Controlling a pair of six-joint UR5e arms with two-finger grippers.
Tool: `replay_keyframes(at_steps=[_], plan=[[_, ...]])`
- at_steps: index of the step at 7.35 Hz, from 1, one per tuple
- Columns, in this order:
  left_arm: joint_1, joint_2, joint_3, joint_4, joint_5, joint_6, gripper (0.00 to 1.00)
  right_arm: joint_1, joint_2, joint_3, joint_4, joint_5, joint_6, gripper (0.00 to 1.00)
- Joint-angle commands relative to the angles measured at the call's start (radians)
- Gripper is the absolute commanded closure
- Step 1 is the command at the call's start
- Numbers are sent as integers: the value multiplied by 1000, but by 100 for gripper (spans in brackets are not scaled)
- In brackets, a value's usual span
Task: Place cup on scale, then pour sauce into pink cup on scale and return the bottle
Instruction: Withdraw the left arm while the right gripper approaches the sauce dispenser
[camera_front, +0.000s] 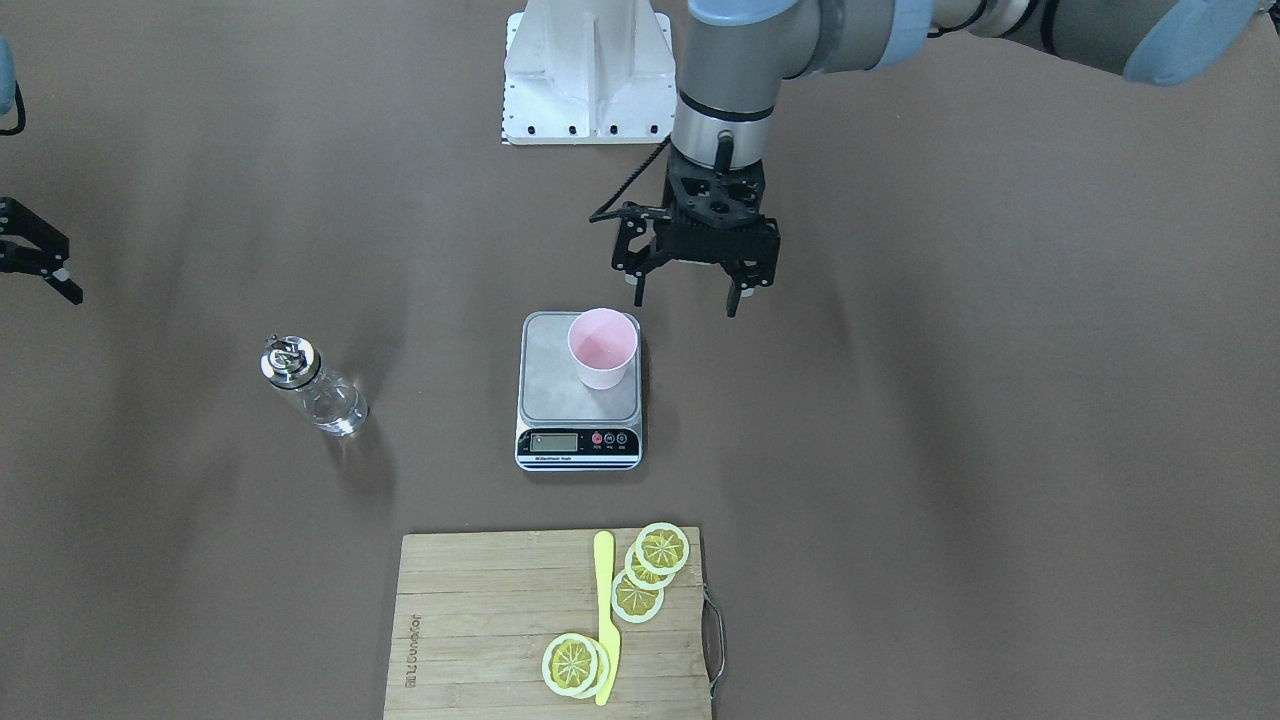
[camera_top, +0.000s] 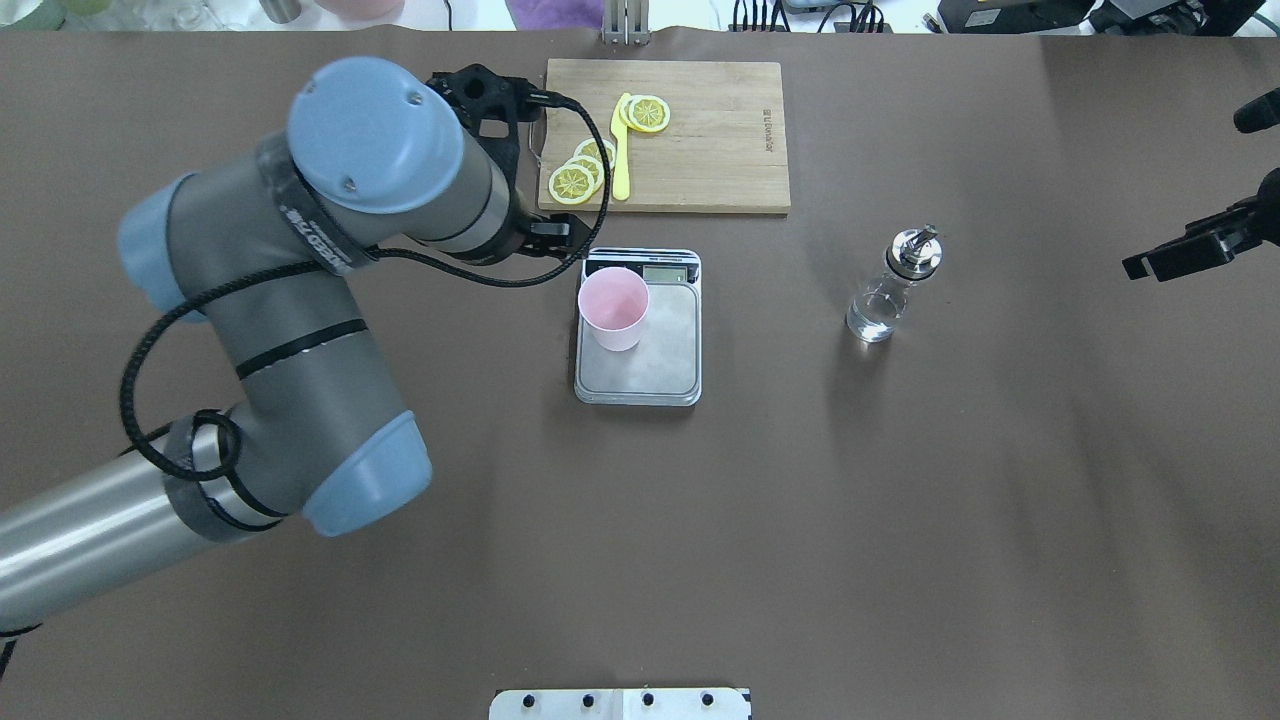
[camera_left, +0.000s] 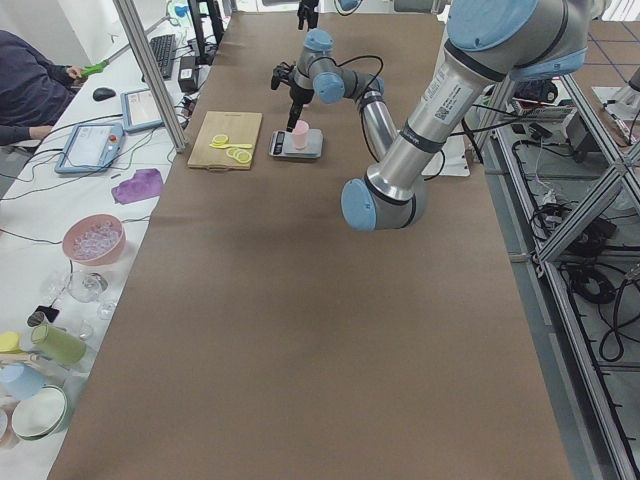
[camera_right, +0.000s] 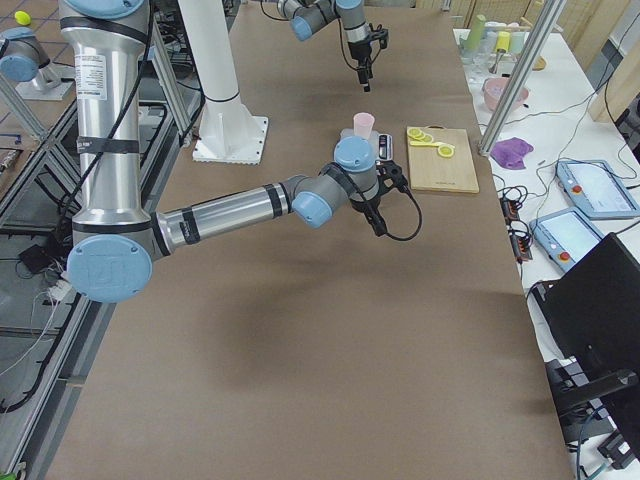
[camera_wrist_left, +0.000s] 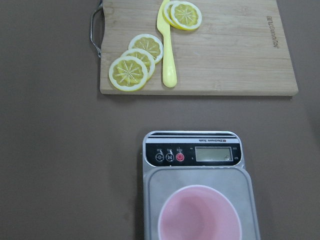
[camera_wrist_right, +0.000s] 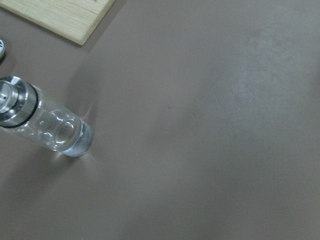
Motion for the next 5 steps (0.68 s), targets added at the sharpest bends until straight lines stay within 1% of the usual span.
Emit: replay_keyframes(at_steps=[1,2,3,4,5], plan=[[-165,128,-38,1,-129,302,2,-40,20,-9,80,-4,-7,0],[-227,175,-35,-5,-135,420,2,-48,19,-12,117,-4,-9,2],[-295,214,-32,-4,-144,548,2,-56,17,-26,178,-5,-39,3],[-351,251,-18,-1,-213,676,2,-63,25,-74,267,-5,-65,3],[-411,298,-12,-12,-247,772,2,-68,55,-158,369,1,-79,3]])
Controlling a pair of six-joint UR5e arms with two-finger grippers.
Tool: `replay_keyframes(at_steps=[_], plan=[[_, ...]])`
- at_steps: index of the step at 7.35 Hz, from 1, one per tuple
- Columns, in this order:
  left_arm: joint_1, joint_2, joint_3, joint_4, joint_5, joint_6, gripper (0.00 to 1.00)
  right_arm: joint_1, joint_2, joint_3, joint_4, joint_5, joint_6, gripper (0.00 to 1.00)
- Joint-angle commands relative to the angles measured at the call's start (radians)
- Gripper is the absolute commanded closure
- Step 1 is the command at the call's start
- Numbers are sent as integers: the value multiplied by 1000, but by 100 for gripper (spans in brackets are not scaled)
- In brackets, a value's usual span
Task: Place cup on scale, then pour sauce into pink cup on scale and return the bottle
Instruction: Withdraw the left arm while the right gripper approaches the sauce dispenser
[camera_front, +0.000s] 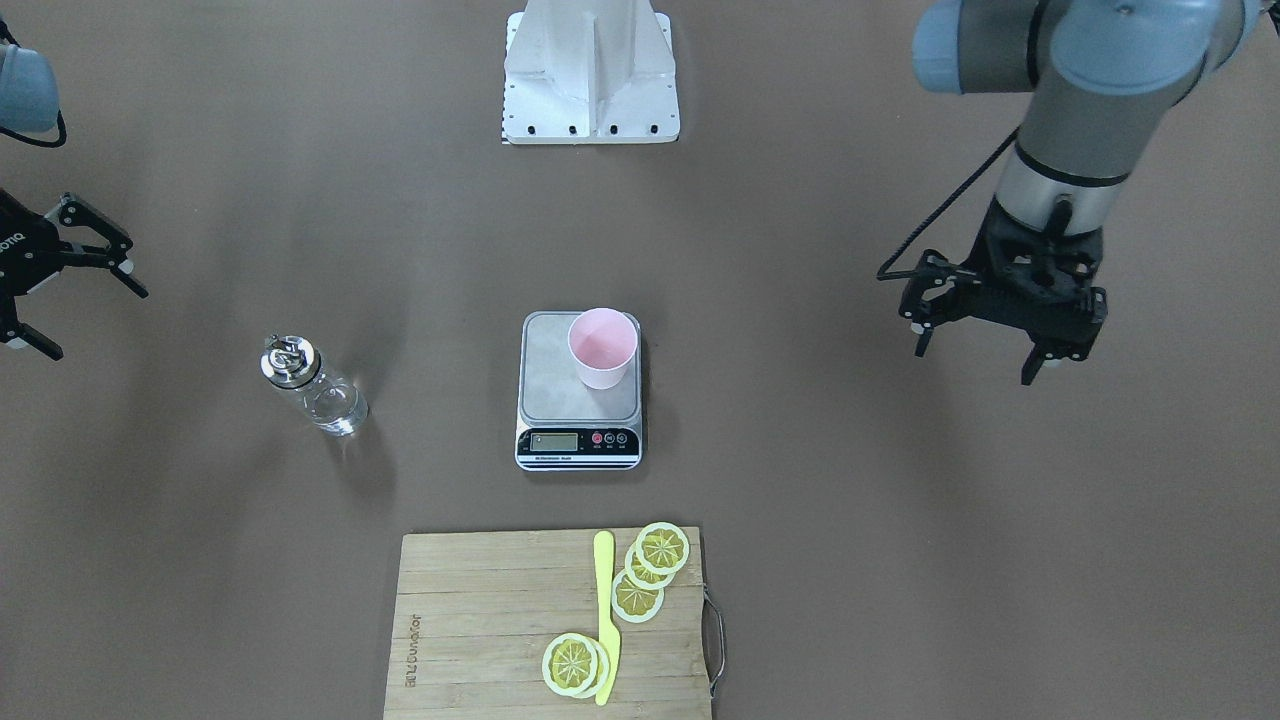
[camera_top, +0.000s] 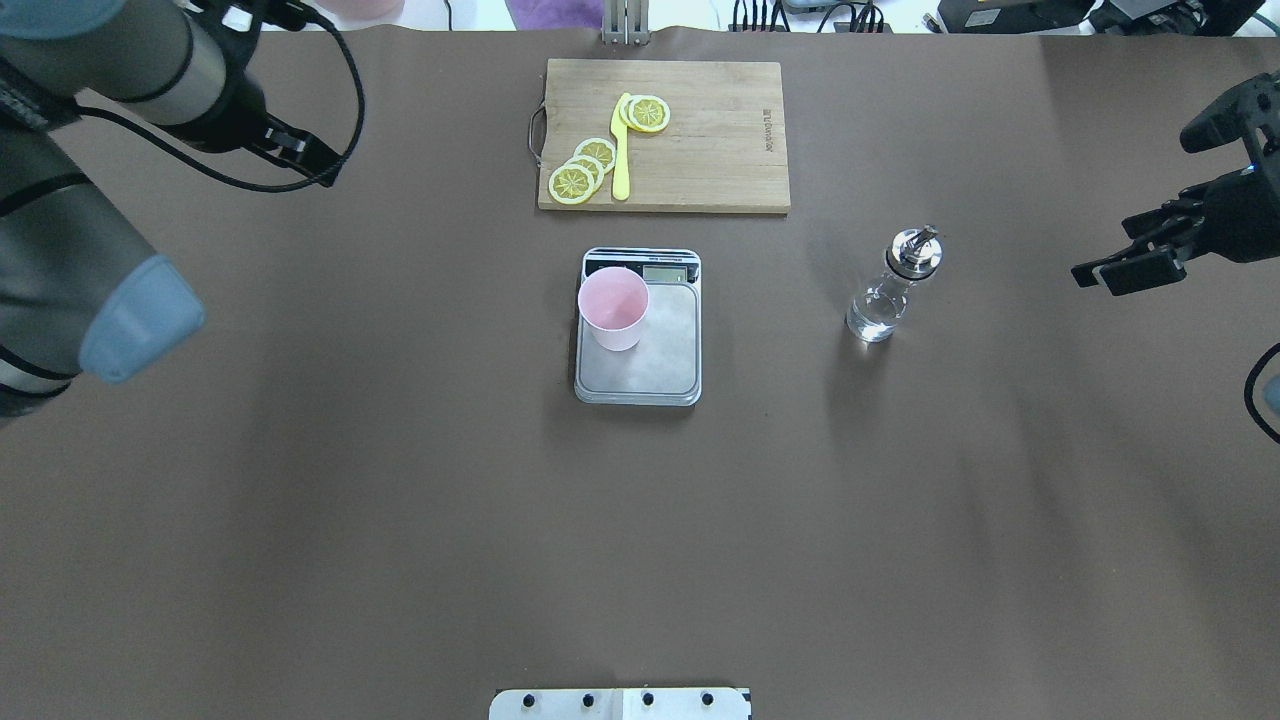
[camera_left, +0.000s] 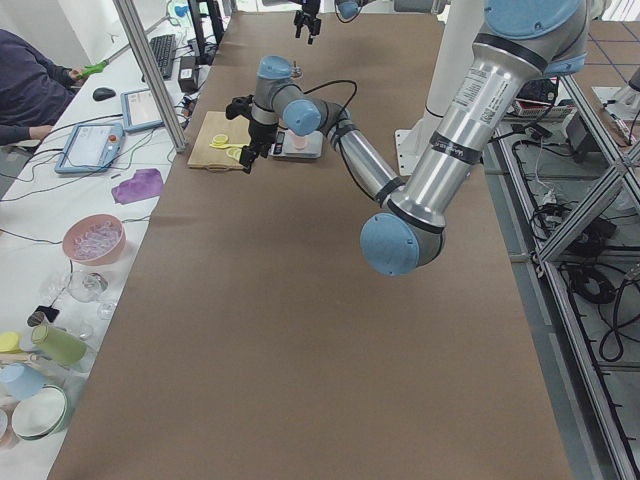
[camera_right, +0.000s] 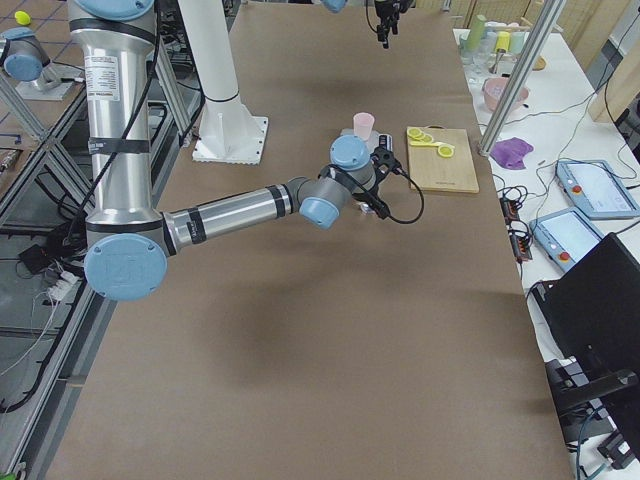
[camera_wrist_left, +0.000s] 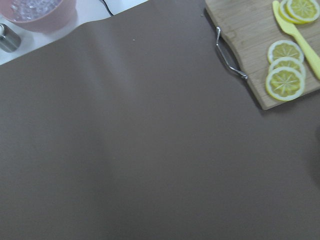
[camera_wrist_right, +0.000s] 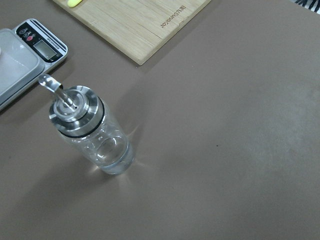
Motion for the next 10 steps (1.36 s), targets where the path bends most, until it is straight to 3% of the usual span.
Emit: replay_keyframes(at_steps=[1,2,4,8,10], plan=[[-141,86,13,-9,-63,205,2,-18,58,-188,234,5,-38,5],[-217,115,55,-9,-89,356,2,-29,83,-262,344,5,-37,5],[-368,176,121,-12,-242,611,2,-89,147,-332,465,2,-43,6],[-485,221,173,-9,-255,839,2,-104,172,-404,552,43,-167,11],[-570,221,242,-4,-267,971,2,-103,189,-537,742,40,-160,12]])
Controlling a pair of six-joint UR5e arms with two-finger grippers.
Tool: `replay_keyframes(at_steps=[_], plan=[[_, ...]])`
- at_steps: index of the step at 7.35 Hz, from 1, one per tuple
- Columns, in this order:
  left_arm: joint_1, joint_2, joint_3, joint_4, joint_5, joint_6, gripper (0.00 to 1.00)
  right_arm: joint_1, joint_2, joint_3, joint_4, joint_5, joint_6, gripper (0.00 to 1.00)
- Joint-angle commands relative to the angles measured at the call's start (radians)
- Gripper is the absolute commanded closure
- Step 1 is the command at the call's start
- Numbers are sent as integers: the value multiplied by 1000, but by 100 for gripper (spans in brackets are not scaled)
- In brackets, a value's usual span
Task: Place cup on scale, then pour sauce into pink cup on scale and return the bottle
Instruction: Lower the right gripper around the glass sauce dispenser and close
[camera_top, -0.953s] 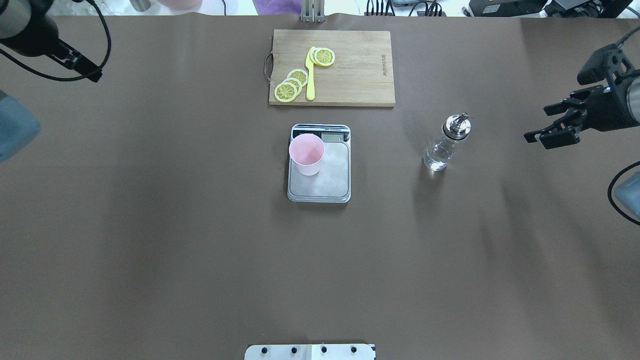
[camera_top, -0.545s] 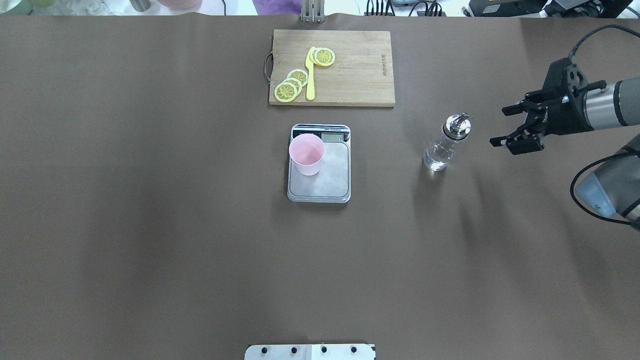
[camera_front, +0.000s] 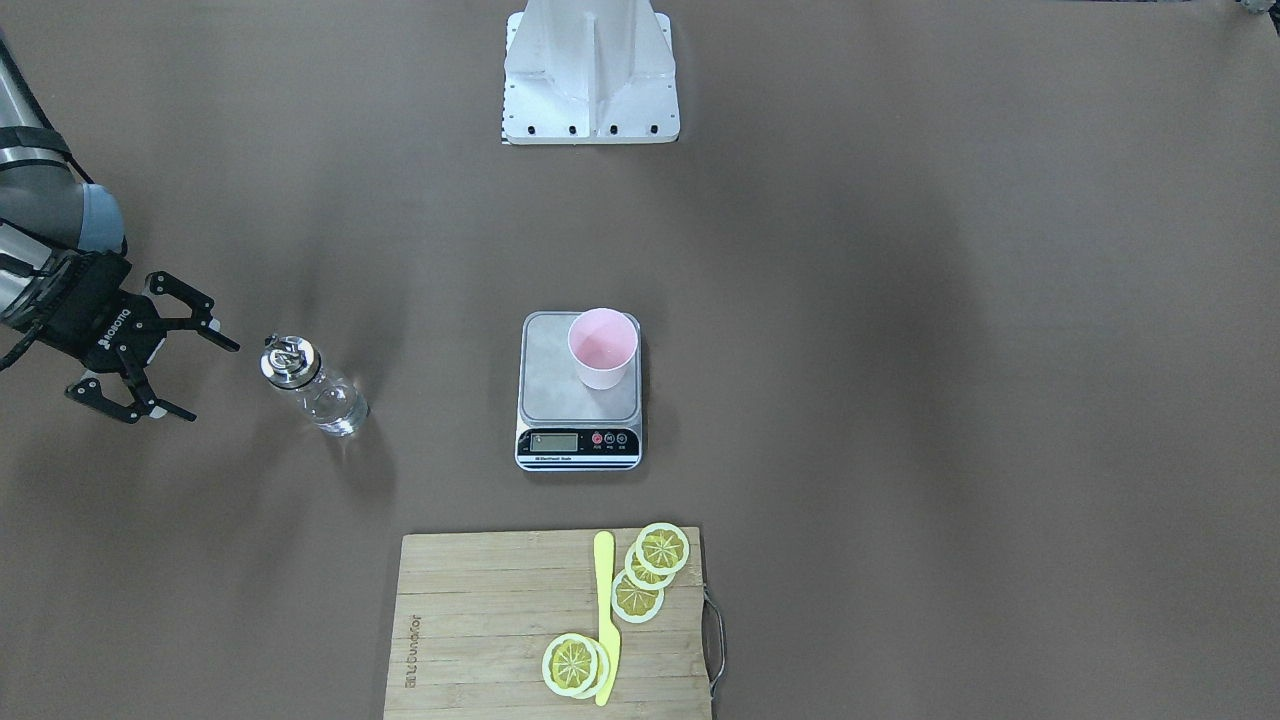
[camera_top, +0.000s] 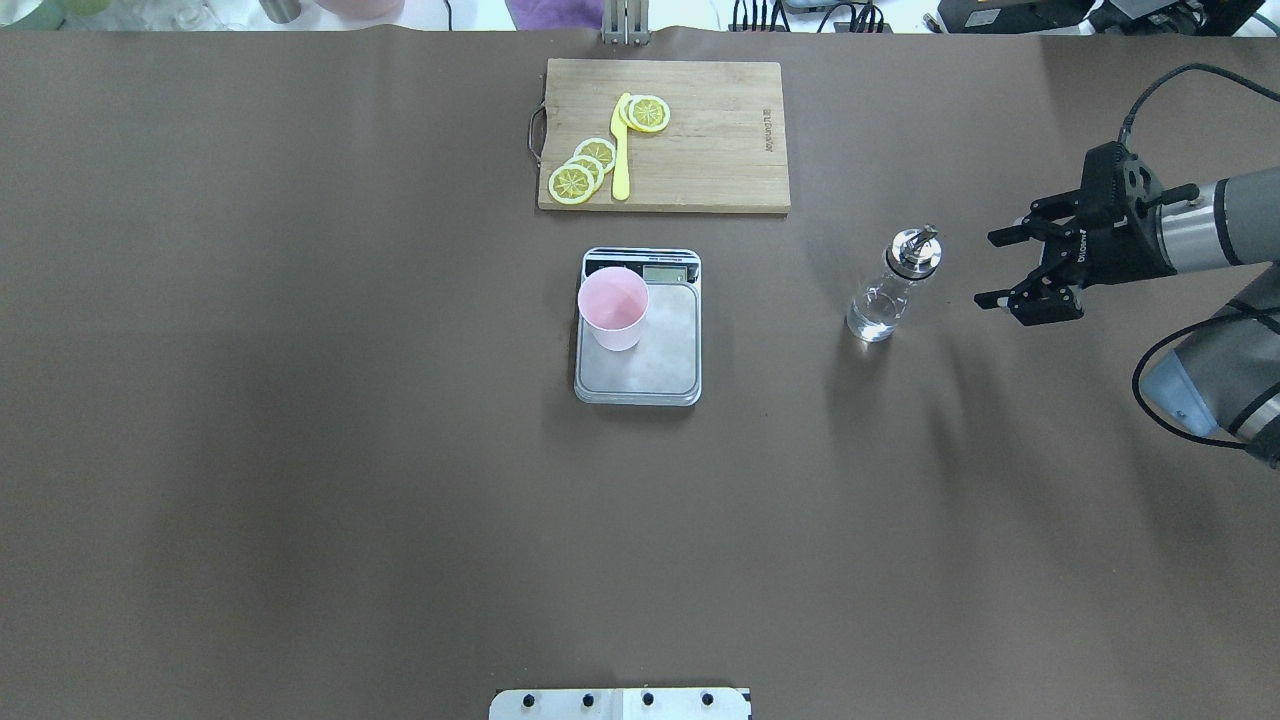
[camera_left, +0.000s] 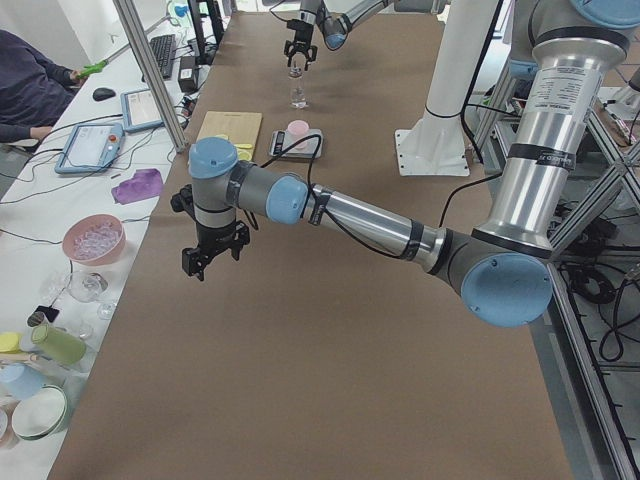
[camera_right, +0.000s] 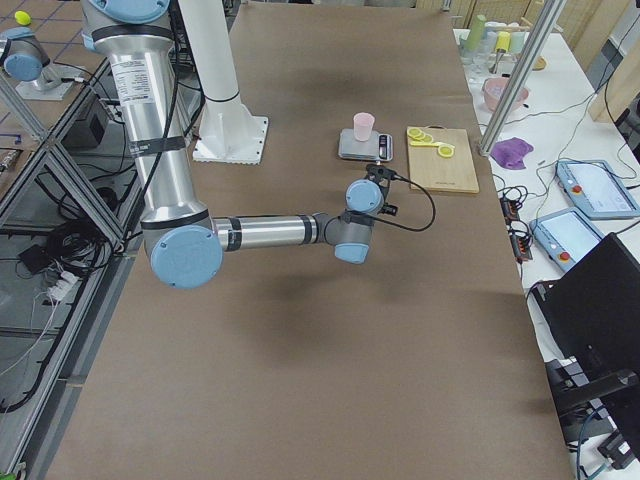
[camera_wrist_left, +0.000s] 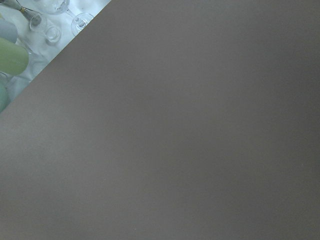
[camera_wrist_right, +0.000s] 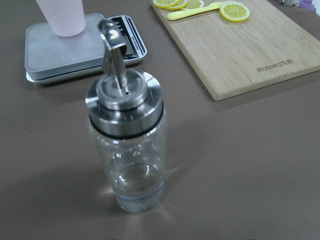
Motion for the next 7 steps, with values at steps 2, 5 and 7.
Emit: replay_keyframes(at_steps=[2,5,7], plan=[[-141,0,166,1,-111,258,2,-1,58,-148,189,0,32,12],[-237,1,348,7,-154,283,2,-7,138,-329,427,0,176,12],[-242,40,340,1,-157,282,2,-33,151,-330,437,-14,256,12]])
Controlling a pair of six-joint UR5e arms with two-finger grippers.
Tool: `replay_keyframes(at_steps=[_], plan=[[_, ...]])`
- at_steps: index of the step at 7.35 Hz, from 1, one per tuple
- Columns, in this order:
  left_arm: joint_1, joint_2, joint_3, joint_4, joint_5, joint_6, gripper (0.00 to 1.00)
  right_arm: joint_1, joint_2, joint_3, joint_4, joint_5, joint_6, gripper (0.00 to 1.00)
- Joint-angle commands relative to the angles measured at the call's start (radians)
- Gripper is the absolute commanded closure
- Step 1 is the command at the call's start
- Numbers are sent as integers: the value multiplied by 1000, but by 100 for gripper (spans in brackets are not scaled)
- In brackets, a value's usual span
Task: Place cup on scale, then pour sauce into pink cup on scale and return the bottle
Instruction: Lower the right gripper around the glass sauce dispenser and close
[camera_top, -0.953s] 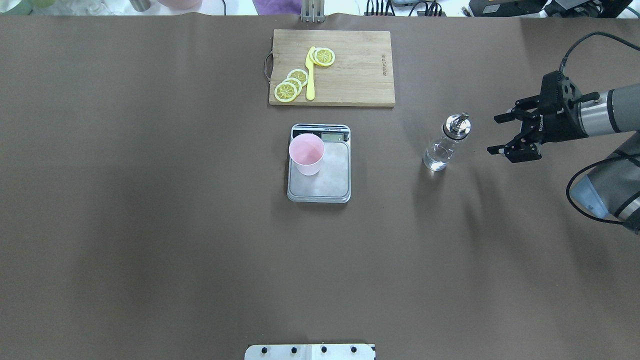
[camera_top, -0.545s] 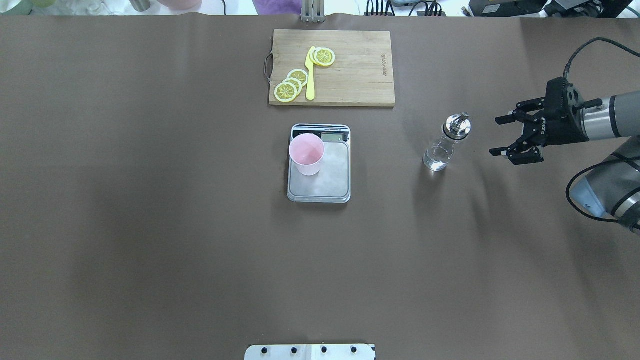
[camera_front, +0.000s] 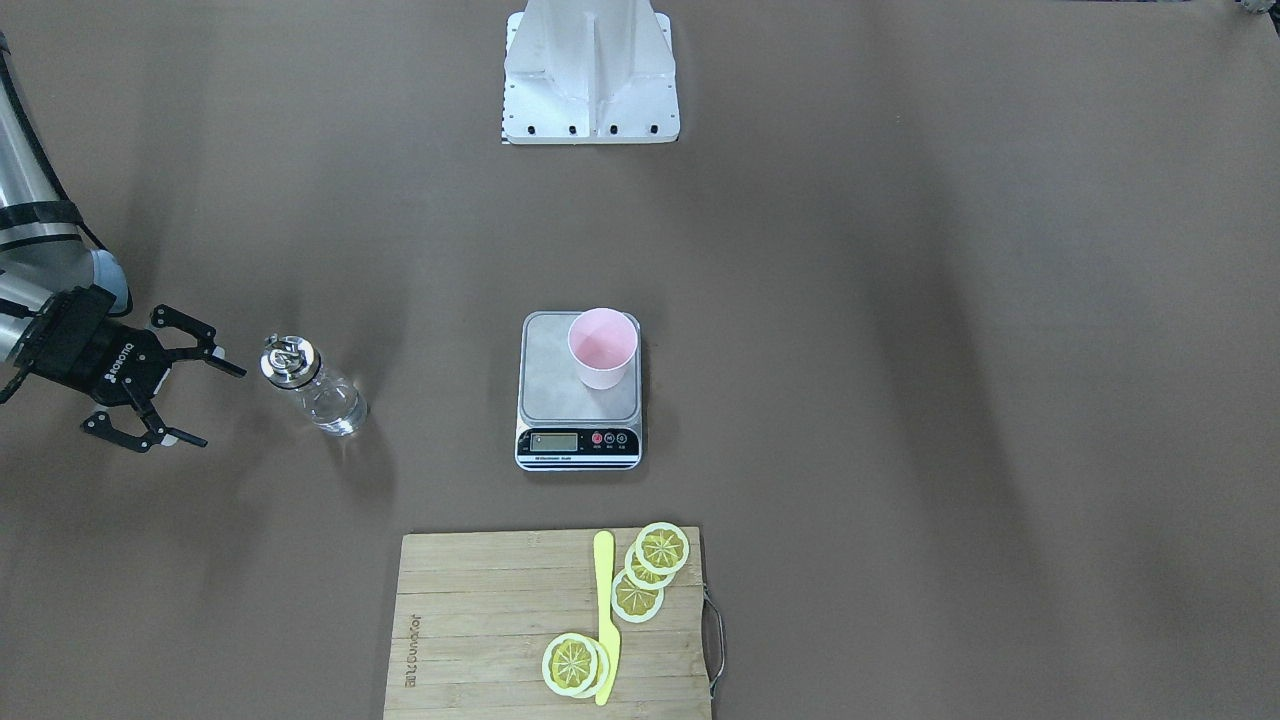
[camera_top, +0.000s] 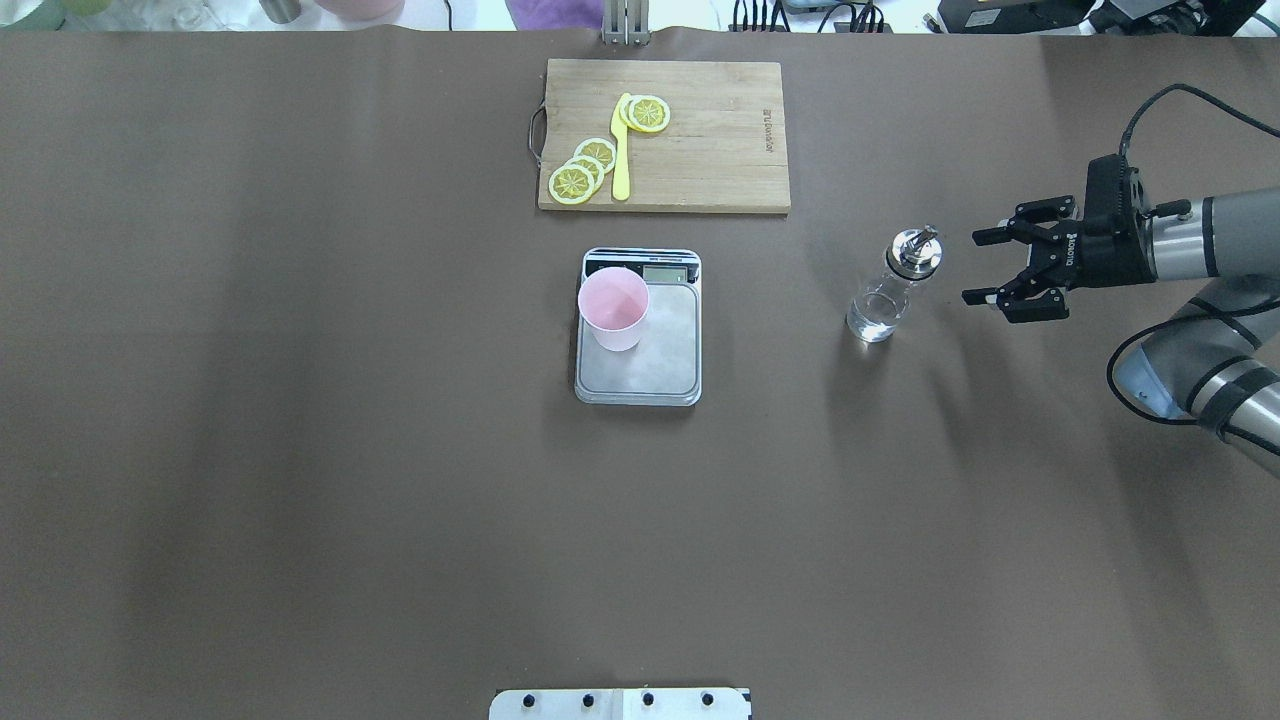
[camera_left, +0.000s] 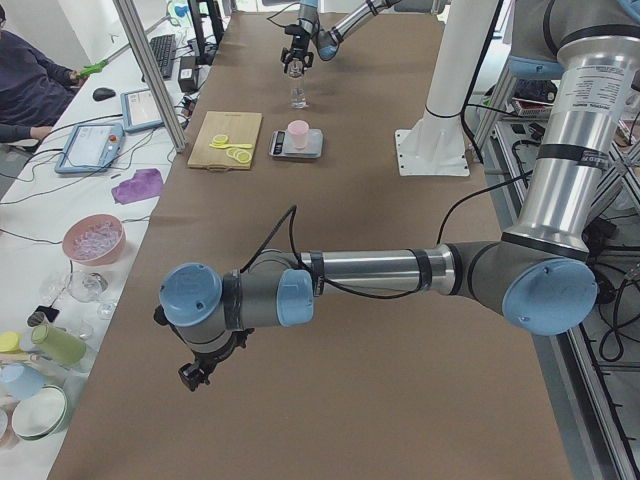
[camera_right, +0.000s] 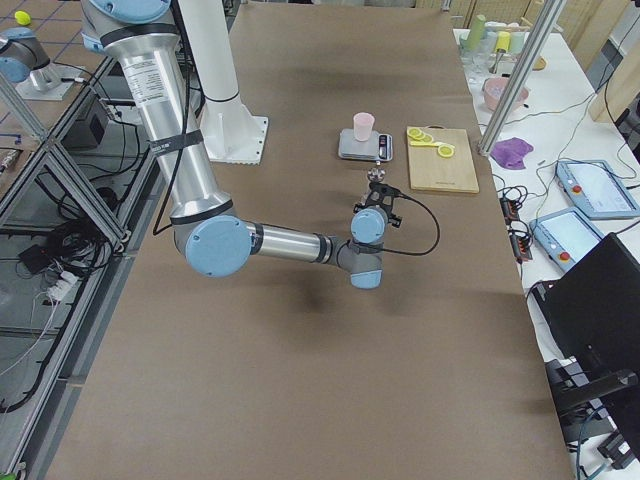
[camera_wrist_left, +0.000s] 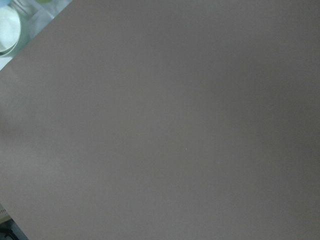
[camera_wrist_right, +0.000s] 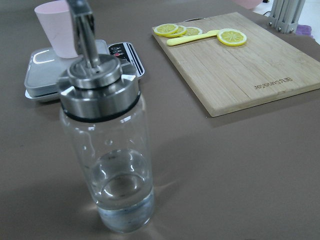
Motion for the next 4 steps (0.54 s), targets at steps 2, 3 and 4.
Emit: replay_keyframes(at_steps=[2,3,4], plan=[[-4,23,3,-3,-7,-8,2,-88,32,-9,23,-107,77,12],[-4,21,3,-4,-6,-14,2,-104,36,-7,29,-126,76,11],[-4,21,2,-3,-7,-16,2,-106,41,-4,29,-128,72,11]])
